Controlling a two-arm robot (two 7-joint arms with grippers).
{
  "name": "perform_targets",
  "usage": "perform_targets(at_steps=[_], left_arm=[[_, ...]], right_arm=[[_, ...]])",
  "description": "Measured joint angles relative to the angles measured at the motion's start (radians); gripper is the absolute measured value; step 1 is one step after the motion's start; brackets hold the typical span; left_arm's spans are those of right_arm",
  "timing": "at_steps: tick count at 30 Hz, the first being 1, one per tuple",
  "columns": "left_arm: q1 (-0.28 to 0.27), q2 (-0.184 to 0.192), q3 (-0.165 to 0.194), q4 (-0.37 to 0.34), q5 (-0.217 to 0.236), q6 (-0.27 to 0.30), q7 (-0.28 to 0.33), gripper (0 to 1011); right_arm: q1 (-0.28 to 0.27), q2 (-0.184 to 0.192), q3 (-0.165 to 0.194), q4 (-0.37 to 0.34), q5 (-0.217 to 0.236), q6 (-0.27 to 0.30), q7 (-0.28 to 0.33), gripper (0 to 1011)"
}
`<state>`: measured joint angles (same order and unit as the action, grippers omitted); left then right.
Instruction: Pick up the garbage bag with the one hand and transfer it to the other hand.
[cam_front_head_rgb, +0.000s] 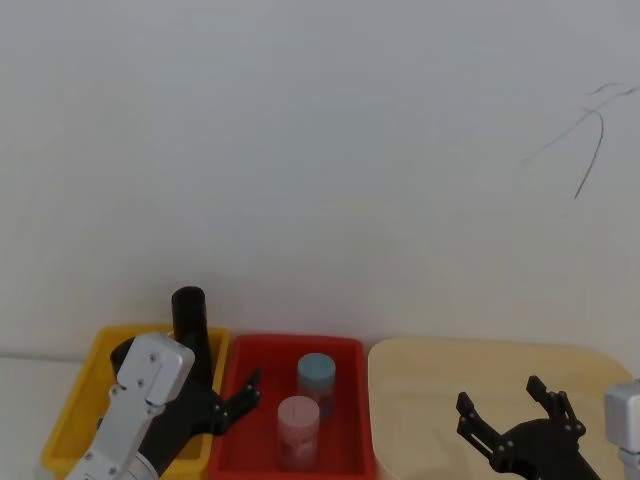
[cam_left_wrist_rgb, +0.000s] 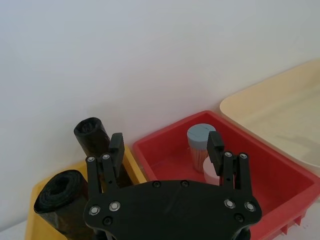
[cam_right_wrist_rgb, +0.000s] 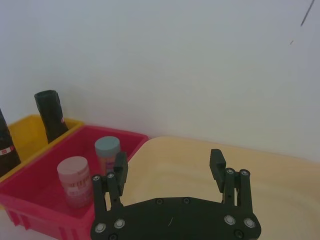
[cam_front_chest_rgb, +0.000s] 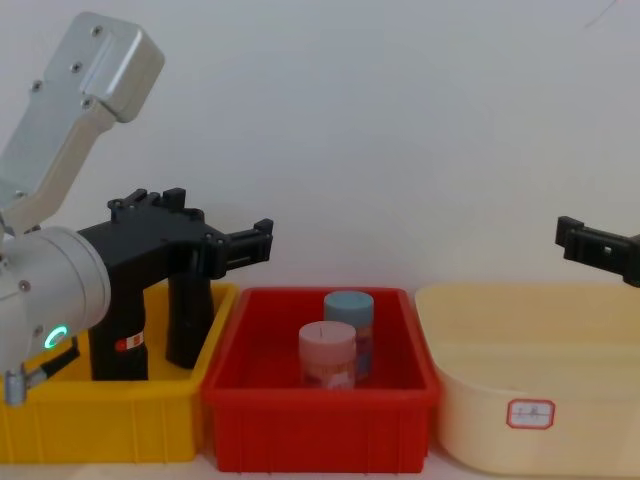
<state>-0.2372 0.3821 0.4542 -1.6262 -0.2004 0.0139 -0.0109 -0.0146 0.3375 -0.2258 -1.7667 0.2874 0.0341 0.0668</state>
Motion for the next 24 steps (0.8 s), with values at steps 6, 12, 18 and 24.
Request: perform_targets(at_steps=[6,12,18,24], left_arm=[[0.000,0.000,0.000,0.000,0.000,0.000,0.000,1002],[0.000,0.000,0.000,0.000,0.000,0.000,0.000,1002],[0.000,0.000,0.000,0.000,0.000,0.000,0.000,1001],[0.000,0.000,0.000,0.000,0.000,0.000,0.000,1002]], right_arm=[[0.000,0.000,0.000,0.000,0.000,0.000,0.000,1000],[0.000,0.000,0.000,0.000,0.000,0.000,0.000,1000],[0.000,0.000,0.000,0.000,0.000,0.000,0.000,1000],[0.000,0.000,0.000,0.000,0.000,0.000,0.000,1000]])
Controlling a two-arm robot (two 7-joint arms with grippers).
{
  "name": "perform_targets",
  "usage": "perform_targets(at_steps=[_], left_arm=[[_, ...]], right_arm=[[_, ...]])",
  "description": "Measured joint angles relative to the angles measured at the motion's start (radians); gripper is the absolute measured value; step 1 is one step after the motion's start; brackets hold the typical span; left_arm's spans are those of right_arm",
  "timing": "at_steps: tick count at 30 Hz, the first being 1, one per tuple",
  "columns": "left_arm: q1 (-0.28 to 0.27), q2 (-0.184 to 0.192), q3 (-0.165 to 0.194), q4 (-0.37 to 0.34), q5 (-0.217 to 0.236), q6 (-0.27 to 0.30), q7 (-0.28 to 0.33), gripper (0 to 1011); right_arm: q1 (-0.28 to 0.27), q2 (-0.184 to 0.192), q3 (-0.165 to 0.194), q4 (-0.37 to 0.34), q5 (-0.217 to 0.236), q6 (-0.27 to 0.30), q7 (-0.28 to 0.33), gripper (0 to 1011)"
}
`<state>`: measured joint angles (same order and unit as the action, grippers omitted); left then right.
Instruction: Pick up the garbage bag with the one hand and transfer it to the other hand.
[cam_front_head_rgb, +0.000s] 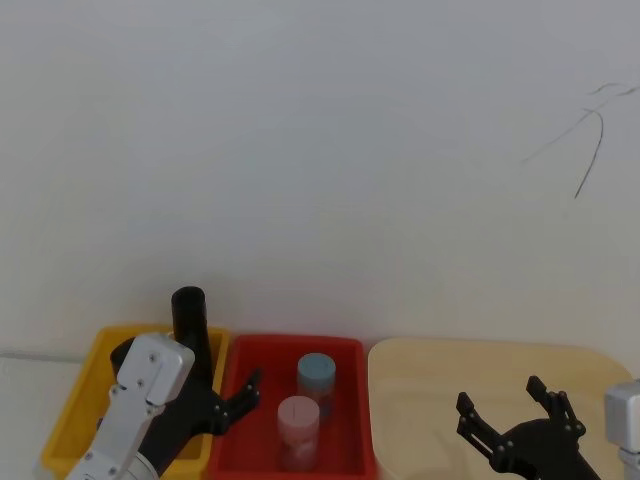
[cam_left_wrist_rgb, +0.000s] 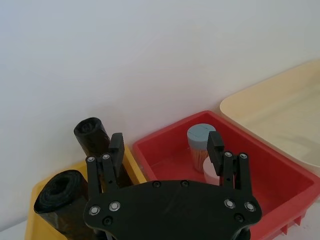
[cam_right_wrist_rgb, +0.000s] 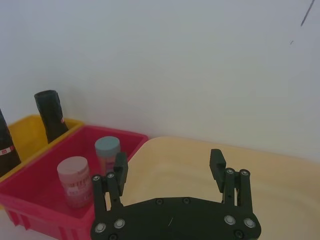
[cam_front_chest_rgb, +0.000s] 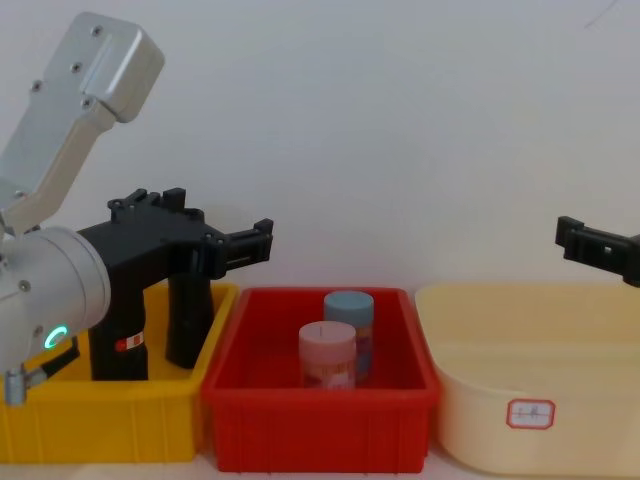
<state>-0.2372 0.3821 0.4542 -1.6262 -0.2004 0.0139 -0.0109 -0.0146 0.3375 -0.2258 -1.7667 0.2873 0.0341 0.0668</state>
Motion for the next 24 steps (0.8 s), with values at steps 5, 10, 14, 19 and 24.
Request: perform_targets(at_steps=[5,10,14,19,24], left_arm=[[0.000,0.002,-0.002,0.000,-0.001,-0.001,-0.006,1002],[0.006,0.020,-0.013,-0.004,-0.018,-0.010,-0.040,1002],[0.016,0.043,-0.027,-0.012,-0.037,-0.019,-0.071,1002],[0.037,0.079,-0.052,-0.027,-0.070,-0.031,-0.118,1002],[0.058,0.107,-0.075,-0.040,-0.100,-0.038,-0.154,1001]], right_arm=[[0.000,0.000,0.000,0.000,0.000,0.000,0.000,1000],[0.000,0.000,0.000,0.000,0.000,0.000,0.000,1000],[0.000,0.000,0.000,0.000,0.000,0.000,0.000,1000],[0.000,0.000,0.000,0.000,0.000,0.000,0.000,1000],[0.000,0.000,0.000,0.000,0.000,0.000,0.000,1000]])
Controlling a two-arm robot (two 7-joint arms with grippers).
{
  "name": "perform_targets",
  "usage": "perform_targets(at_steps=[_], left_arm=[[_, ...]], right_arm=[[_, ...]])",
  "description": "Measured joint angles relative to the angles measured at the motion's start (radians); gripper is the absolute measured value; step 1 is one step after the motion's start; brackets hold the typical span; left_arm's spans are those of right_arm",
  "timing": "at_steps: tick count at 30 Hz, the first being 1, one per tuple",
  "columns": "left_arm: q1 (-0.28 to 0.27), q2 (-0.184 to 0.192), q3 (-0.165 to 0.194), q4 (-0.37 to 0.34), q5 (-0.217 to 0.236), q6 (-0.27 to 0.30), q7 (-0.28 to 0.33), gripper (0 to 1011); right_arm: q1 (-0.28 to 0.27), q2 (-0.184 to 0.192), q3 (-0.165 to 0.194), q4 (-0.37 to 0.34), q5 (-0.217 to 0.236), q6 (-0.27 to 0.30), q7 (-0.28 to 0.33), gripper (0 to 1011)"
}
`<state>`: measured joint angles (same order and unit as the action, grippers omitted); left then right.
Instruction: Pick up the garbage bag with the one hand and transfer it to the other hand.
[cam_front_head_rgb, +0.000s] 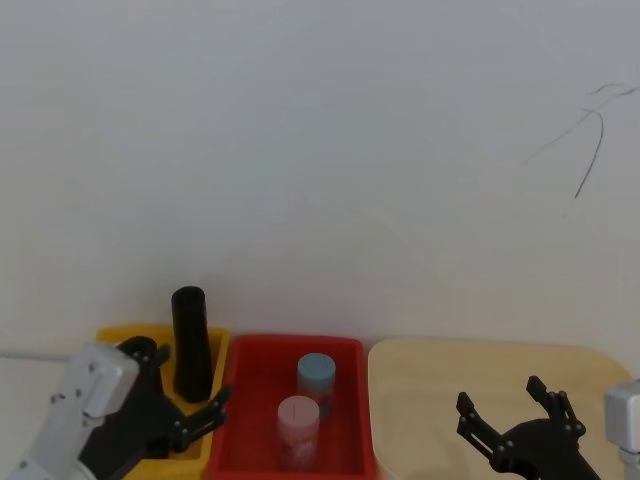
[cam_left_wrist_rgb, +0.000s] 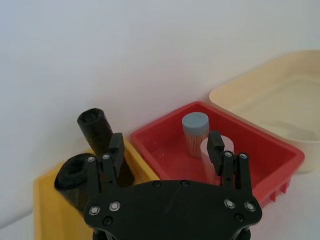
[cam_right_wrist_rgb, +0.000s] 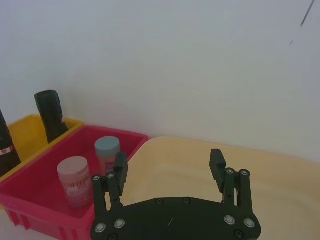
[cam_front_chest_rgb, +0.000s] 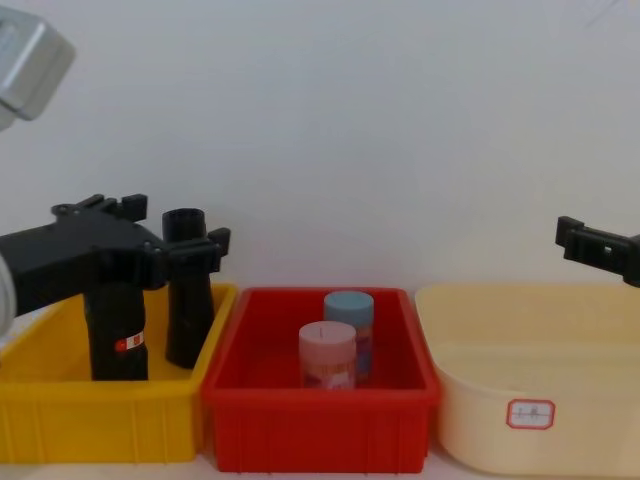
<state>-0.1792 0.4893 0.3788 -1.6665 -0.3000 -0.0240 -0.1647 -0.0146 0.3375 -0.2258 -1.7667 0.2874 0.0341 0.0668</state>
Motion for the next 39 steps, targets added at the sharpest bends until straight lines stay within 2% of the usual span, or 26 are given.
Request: perform_targets(at_steps=[11,20,28,39], left_arm=[[0.058,0.057,-0.071,-0.023,-0.065,-0.001,-0.049,1002],[0.070,0.086,-0.113,-0.008,-0.091,0.018,-0.069,1002],[0.046,0.103,-0.132,0.034,-0.103,0.042,-0.098,1002],[-0.017,0.095,-0.122,0.116,-0.096,0.073,-0.132,1002]], right_arm=[[0.000,0.000,0.000,0.000,0.000,0.000,0.000,1000],[0.000,0.000,0.000,0.000,0.000,0.000,0.000,1001],[0.000,0.000,0.000,0.000,0.000,0.000,0.000,1000],[0.000,0.000,0.000,0.000,0.000,0.000,0.000,1000]])
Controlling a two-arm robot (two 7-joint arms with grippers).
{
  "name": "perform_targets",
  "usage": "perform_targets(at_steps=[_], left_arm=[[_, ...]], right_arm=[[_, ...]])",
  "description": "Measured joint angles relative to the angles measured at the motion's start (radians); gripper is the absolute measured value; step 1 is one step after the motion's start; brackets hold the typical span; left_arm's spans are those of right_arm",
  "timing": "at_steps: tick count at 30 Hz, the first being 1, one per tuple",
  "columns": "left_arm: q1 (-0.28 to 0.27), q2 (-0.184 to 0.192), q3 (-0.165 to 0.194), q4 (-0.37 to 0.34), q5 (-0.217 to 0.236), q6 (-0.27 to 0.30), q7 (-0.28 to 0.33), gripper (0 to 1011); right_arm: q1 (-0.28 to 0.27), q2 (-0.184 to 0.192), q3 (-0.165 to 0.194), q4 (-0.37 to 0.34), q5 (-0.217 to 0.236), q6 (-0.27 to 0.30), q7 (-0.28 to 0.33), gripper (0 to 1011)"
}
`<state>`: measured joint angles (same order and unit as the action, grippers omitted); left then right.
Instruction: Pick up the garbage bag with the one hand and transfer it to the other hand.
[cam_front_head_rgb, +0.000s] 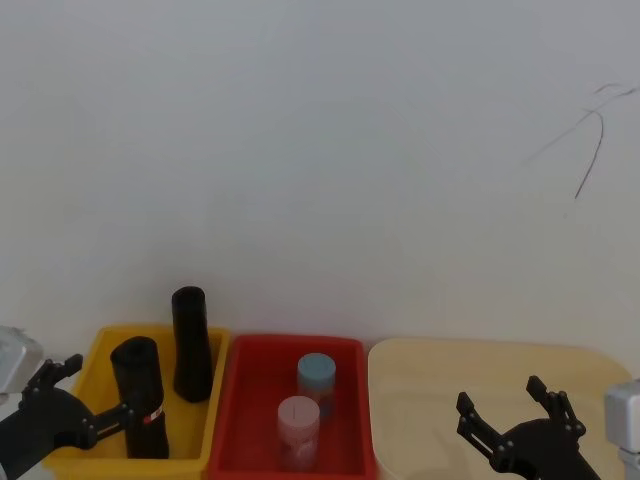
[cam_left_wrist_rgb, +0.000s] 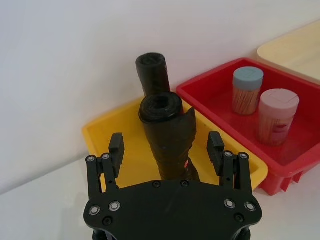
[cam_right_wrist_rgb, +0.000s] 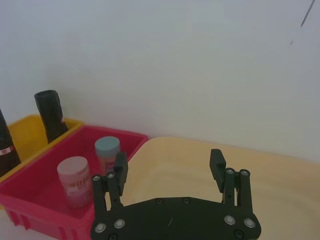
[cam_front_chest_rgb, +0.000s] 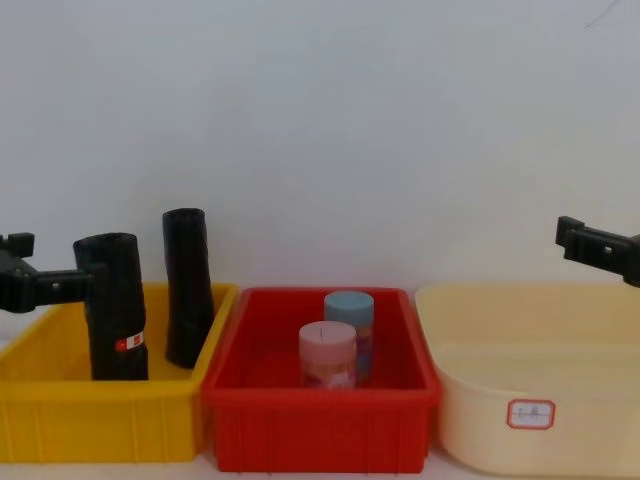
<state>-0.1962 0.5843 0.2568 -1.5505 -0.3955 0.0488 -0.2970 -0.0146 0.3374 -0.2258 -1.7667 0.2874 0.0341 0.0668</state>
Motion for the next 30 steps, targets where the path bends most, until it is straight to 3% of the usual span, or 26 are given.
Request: perform_targets(at_steps=[14,30], left_arm=[[-0.084,-0.049,0.029,0.107,0.020,0.031,-0.023,1002],[-0.176,-0.131,0.059,0.226,0.043,0.034,-0.034,1002]], right_arm=[[0.000,0.000,0.000,0.000,0.000,0.000,0.000,1000],[0.000,0.000,0.000,0.000,0.000,0.000,0.000,1000]])
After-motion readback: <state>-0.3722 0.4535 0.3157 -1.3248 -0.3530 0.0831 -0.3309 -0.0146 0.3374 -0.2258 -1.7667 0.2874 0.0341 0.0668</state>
